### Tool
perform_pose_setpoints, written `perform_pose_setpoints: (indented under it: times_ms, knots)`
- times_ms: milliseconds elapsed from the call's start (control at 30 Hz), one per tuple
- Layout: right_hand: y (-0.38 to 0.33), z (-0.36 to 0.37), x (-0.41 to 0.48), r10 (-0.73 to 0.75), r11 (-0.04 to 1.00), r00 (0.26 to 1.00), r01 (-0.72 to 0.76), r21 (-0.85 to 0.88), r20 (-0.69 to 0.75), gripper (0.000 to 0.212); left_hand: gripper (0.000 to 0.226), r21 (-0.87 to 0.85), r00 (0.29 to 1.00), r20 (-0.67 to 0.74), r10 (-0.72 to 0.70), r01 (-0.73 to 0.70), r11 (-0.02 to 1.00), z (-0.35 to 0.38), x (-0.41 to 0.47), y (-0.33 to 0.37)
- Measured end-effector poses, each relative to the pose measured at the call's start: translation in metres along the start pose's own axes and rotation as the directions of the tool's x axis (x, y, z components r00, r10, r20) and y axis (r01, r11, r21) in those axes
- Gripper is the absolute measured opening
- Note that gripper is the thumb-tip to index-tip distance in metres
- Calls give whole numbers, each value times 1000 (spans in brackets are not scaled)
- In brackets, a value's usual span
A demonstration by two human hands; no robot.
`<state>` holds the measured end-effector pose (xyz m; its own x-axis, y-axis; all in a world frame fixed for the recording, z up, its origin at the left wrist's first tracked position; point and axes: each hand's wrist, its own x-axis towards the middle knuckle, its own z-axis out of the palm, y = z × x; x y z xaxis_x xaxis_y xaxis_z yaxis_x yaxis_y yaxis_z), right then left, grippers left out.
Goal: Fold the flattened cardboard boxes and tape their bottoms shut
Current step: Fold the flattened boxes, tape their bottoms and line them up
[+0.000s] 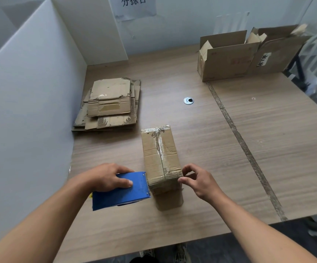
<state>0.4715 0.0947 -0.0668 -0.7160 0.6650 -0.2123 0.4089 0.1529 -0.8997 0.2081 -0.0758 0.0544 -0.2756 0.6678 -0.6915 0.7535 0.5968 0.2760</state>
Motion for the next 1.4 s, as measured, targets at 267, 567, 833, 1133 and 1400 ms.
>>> perform_pose_setpoints:
  times_ms: [267, 567, 833, 1133, 1400]
  knots:
    - [-9, 1, -2, -223, 929, 974, 223, -294, 33, 44, 42, -23, 1000, -5, 3, -3, 1000, 1, -2, 1]
    - [-37, 27, 14, -500, 424, 798, 564, -708, 336, 55, 41, -40, 998, -61, 26, -29, 999, 8, -9, -1]
    - [-20, 33, 24, -544, 402, 777, 574, -713, 318, 51, 41, -140, 994, -53, 91, -98, 985, 16, -8, -18]
    - [-18, 30, 26, -545, 356, 761, 590, -725, 352, 50, 40, -310, 989, 22, 147, -133, 941, 16, -31, -62]
    - [-19, 27, 27, -523, 341, 764, 595, -727, 379, 53, 27, -342, 990, 95, 100, -62, 938, 22, -2, -64]
